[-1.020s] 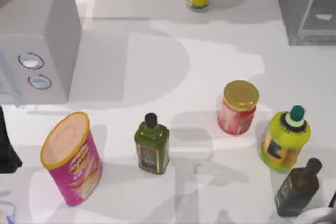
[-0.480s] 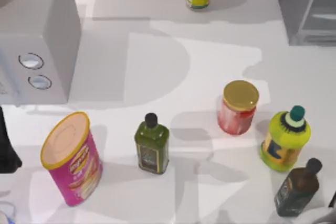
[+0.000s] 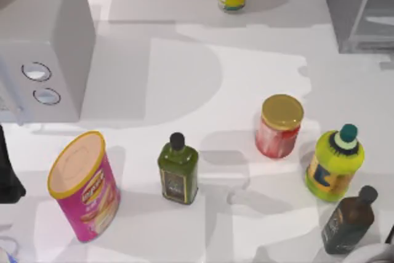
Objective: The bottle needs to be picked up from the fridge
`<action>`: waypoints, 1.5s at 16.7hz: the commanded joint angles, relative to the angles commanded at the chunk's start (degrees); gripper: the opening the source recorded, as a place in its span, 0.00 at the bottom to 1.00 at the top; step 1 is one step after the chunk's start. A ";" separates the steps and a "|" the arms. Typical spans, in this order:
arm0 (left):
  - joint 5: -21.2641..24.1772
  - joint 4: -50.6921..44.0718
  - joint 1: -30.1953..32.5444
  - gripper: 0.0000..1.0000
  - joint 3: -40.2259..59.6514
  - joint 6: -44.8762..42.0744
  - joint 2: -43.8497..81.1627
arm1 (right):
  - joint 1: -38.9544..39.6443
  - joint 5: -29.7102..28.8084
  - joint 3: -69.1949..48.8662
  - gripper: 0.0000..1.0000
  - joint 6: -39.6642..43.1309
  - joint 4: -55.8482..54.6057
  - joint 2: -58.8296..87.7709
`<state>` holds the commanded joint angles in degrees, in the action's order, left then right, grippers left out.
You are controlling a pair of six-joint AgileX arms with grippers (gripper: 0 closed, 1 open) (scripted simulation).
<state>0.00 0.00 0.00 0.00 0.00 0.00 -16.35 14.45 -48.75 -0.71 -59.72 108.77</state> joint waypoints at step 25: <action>0.00 0.00 0.00 1.00 0.00 0.00 0.00 | 17.01 -13.08 46.34 0.00 0.79 55.33 -104.07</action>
<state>0.00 0.00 0.00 0.00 0.00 0.00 0.65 1.37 -2.41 0.08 -4.38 4.70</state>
